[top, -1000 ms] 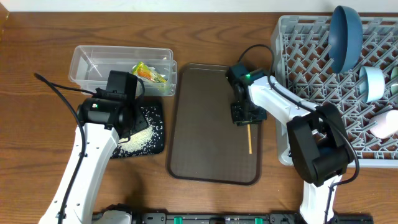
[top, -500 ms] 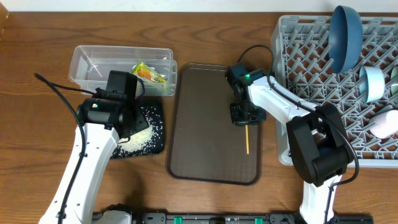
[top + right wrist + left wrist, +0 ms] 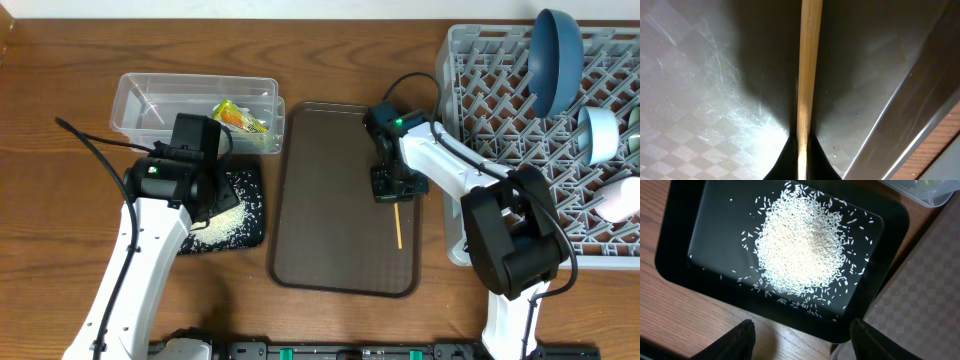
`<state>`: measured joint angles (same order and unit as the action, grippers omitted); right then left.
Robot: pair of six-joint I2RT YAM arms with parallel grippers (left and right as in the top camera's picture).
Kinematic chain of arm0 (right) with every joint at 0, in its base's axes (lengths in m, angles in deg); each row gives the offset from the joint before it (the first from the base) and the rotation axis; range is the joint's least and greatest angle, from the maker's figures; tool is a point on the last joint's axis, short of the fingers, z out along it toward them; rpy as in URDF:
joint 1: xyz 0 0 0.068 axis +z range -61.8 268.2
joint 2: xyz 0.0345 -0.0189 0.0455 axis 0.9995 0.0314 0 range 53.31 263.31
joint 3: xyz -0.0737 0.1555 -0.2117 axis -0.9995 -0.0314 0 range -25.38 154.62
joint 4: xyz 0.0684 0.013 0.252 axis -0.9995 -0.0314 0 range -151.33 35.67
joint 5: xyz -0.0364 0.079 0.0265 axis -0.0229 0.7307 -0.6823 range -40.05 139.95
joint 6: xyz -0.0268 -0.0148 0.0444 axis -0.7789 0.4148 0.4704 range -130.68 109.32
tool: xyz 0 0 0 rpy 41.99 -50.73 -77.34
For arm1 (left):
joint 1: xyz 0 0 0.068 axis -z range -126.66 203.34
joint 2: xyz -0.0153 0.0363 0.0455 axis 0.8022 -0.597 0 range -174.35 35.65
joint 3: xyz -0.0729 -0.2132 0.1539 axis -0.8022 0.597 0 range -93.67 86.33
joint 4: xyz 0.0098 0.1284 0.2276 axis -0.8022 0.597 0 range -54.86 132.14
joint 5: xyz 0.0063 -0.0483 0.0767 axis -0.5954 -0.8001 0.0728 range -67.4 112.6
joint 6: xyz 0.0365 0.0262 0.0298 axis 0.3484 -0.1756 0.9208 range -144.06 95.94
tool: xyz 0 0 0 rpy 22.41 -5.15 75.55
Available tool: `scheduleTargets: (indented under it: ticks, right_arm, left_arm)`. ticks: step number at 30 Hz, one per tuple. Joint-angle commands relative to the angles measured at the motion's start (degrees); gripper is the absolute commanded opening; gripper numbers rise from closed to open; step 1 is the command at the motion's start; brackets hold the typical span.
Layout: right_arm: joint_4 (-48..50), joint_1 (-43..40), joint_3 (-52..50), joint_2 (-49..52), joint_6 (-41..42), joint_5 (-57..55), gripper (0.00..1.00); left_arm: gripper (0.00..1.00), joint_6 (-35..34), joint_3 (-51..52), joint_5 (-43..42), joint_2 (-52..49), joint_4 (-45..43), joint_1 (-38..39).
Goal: Sort waste into correct bins and load items into the dishwasher rack
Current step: 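Lower the right gripper onto the wooden chopstick and grasp it, then carry the chopstick into the rack and release it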
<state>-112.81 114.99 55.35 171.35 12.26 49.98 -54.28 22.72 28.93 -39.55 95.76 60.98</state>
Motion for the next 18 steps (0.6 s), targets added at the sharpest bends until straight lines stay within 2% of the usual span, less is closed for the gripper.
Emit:
scheduleTargets:
  ticks: [1,11,18]
  right_arm:
    - [-1.0,-0.9,0.8,-2.9,-0.9,-0.3,0.01]
    - [-1.1,-7.1,0.9,-23.9,-8.3,-7.5,0.01]
    - [-2.7,-15.2,0.9,-27.9,-15.4,-8.5,0.01]
  left_arm:
    - [0.64,-0.5,-0.4,0.1,0.3,0.2,-0.2]
    - [0.64,-0.5,-0.4,0.1,0.3,0.2,-0.2]
    - [0.64,-0.5,-0.4,0.1,0.3,0.2,-0.2]
